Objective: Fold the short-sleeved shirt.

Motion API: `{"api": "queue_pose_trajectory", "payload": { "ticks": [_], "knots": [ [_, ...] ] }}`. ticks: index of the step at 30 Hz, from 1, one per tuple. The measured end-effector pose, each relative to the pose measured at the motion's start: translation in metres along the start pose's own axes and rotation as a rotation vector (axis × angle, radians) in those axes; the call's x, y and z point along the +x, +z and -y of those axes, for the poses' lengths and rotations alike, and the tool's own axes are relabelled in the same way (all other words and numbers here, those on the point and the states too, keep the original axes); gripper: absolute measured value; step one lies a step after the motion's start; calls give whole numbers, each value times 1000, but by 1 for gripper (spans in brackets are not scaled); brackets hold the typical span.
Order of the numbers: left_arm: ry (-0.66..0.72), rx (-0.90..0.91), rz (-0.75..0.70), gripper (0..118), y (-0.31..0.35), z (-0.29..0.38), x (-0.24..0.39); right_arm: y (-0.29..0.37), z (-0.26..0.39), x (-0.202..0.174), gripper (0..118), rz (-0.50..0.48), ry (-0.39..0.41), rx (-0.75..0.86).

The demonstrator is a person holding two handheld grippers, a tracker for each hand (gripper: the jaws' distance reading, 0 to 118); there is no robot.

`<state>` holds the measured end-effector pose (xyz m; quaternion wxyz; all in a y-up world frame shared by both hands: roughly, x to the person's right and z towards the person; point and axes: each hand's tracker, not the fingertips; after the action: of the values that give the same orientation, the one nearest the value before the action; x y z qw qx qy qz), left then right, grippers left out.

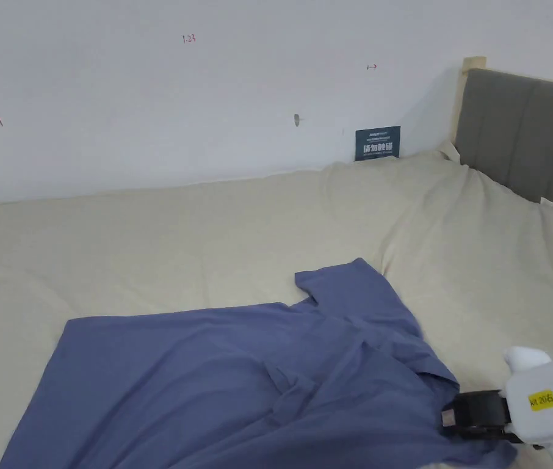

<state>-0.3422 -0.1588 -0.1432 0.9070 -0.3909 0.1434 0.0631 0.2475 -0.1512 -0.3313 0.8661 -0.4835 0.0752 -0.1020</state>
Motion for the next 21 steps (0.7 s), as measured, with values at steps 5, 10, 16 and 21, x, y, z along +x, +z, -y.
{"api": "queue_pose_trajectory", "payload": {
  "ticks": [5, 10, 16, 21],
  "knots": [
    [-51, 30, 57, 114, 10, -29, 6, 20, -23, -11, 83, 23, 121, 97],
    [-18, 143, 101, 15, 33, -80, 29, 36, -53, -24, 0, -1, 111, 189],
    [-80, 163, 87, 0, -9, -137, 55, 10, -122, -26, 0, -19, 80, 165],
    [-95, 124, 114, 0, -57, -169, 70, -35, -176, -33, 20, -85, 22, 48]
  ]
}}
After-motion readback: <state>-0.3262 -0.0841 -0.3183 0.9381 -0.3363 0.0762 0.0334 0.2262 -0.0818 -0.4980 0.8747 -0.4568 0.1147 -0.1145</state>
